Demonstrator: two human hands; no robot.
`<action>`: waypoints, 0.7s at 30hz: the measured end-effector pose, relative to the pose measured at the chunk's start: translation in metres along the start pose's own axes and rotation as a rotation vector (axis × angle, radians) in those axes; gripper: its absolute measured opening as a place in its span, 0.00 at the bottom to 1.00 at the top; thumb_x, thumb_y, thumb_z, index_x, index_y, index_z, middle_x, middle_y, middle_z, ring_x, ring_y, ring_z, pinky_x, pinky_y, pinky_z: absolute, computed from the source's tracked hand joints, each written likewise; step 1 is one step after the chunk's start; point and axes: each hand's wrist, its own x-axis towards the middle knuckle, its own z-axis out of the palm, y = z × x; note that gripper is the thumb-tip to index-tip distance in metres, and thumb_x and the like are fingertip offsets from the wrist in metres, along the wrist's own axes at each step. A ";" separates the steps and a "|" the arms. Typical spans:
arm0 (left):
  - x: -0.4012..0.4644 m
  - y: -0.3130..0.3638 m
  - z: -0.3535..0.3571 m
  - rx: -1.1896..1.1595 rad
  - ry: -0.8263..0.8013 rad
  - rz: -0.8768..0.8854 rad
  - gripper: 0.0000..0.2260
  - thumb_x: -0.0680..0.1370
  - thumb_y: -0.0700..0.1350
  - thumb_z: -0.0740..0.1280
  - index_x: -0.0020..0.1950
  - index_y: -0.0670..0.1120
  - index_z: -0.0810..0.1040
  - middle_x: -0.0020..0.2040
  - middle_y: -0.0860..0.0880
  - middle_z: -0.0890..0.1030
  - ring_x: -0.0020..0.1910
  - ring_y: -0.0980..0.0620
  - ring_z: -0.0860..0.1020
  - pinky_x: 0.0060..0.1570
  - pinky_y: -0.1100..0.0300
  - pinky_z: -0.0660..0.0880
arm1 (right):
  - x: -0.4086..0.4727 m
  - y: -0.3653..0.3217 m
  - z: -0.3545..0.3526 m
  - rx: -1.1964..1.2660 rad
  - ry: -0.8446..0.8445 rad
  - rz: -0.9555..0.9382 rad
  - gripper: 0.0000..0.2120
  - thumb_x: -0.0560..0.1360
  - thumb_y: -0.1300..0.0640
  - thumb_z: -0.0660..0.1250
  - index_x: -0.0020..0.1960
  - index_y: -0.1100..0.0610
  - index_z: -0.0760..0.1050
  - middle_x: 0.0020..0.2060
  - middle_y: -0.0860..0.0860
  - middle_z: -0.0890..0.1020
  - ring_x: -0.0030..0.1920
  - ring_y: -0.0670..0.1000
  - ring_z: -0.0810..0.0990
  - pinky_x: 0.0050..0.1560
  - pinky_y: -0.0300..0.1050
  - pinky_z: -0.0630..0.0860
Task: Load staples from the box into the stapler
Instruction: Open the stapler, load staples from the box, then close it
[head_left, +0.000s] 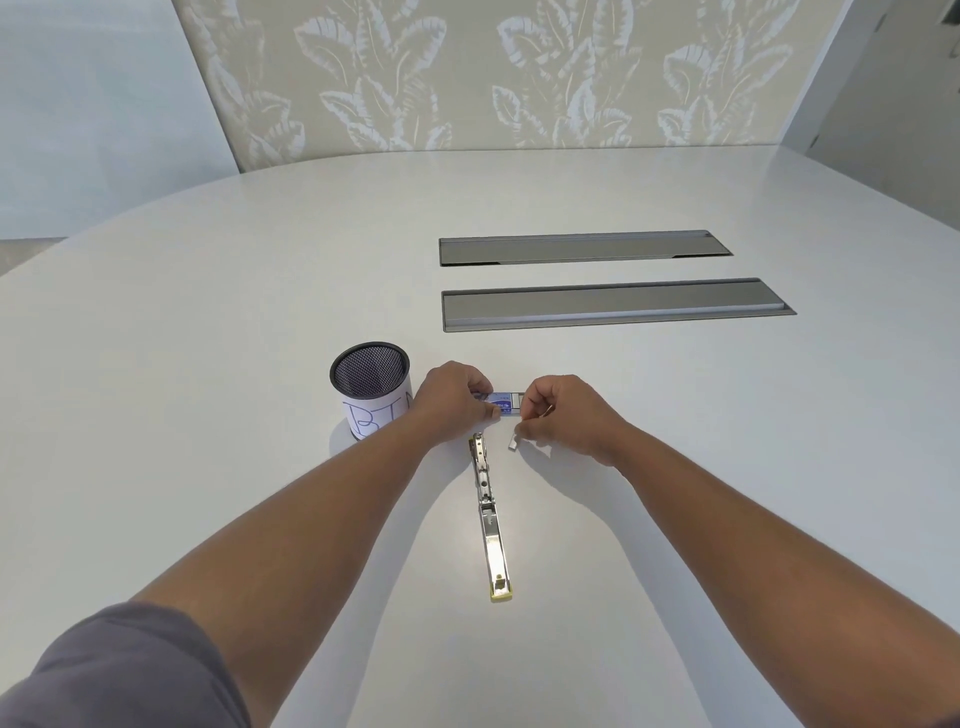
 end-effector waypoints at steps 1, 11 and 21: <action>0.000 0.000 0.000 0.000 0.001 -0.005 0.14 0.69 0.46 0.80 0.52 0.47 0.85 0.46 0.51 0.82 0.44 0.51 0.79 0.36 0.64 0.71 | 0.000 0.002 -0.001 0.033 0.044 -0.001 0.09 0.66 0.64 0.75 0.40 0.52 0.78 0.31 0.45 0.81 0.29 0.48 0.80 0.28 0.37 0.72; 0.000 0.000 0.002 -0.010 -0.005 -0.013 0.13 0.69 0.46 0.80 0.52 0.47 0.85 0.48 0.50 0.83 0.44 0.51 0.79 0.38 0.62 0.73 | 0.011 0.009 0.002 -0.135 0.197 -0.006 0.10 0.70 0.64 0.73 0.48 0.51 0.81 0.37 0.40 0.79 0.36 0.39 0.75 0.32 0.30 0.66; -0.001 0.001 -0.001 -0.010 -0.005 -0.011 0.12 0.69 0.46 0.80 0.51 0.48 0.86 0.46 0.51 0.82 0.41 0.52 0.78 0.35 0.64 0.73 | 0.016 0.012 0.002 -0.245 0.175 -0.124 0.06 0.72 0.64 0.73 0.44 0.54 0.85 0.36 0.49 0.85 0.35 0.46 0.79 0.37 0.36 0.72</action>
